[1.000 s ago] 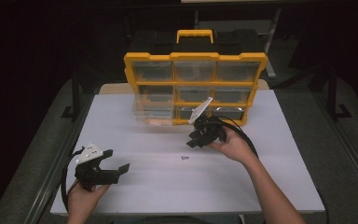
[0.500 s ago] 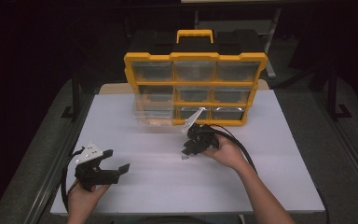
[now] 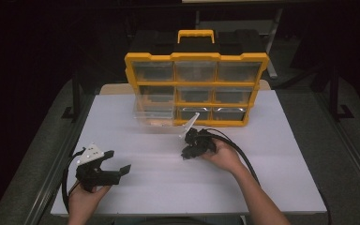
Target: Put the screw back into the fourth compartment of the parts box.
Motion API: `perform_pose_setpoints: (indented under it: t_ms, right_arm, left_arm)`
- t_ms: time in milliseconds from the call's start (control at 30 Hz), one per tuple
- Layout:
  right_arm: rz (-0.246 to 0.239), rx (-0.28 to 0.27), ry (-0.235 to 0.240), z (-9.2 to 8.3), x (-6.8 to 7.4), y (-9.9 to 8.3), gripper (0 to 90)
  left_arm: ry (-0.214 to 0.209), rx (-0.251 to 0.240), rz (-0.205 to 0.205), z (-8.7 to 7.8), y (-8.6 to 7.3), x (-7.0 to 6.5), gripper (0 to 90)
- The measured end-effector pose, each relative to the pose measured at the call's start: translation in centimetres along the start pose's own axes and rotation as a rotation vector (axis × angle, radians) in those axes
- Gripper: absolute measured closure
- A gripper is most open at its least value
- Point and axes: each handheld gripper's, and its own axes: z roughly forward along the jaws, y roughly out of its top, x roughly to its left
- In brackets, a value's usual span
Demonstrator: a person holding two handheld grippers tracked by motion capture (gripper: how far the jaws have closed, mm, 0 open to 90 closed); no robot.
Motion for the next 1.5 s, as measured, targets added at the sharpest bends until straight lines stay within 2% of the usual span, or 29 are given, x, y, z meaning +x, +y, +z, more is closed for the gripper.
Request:
perform_pose_setpoints:
  t_ms: [433, 467, 533, 600, 800, 1233, 1500]
  right_arm:
    - [-0.002, 0.011, 0.001, 0.4, -0.1, 0.1, 79.0]
    - [-0.099, -0.046, 0.005, 0.8, -0.7, 0.2, 79.0]
    - [-0.12, -0.05, 0.003, 0.9, -0.7, 0.2, 79.2]
    - [-0.013, 0.018, -0.008, 0.5, 0.0, 0.1, 79.7]
    - [-0.036, 0.042, -0.051, 0.7, 0.4, 0.3, 83.4]
    - [-0.007, 0.026, -0.036, 0.6, -0.2, 0.1, 87.1]
    - [0.013, 0.017, -0.02, -0.1, -0.5, -0.1, 87.1]
  left_arm:
    - [0.001, 0.001, 0.006, 0.1, 0.0, -0.1, 14.9]
    - [0.001, 0.002, 0.008, 0.1, 0.0, -0.1, 14.9]
    - [0.001, 0.001, 0.007, 0.1, 0.0, -0.2, 14.9]
    - [0.001, -0.001, 0.007, 0.1, 0.0, -0.1, 15.0]
    - [0.001, -0.004, -0.001, 0.0, 0.0, -0.1, 15.0]
    - [0.001, -0.001, 0.005, -0.1, 0.0, 0.0, 15.0]
    - [0.0, -0.009, -0.011, 0.0, 0.0, -0.1, 15.0]
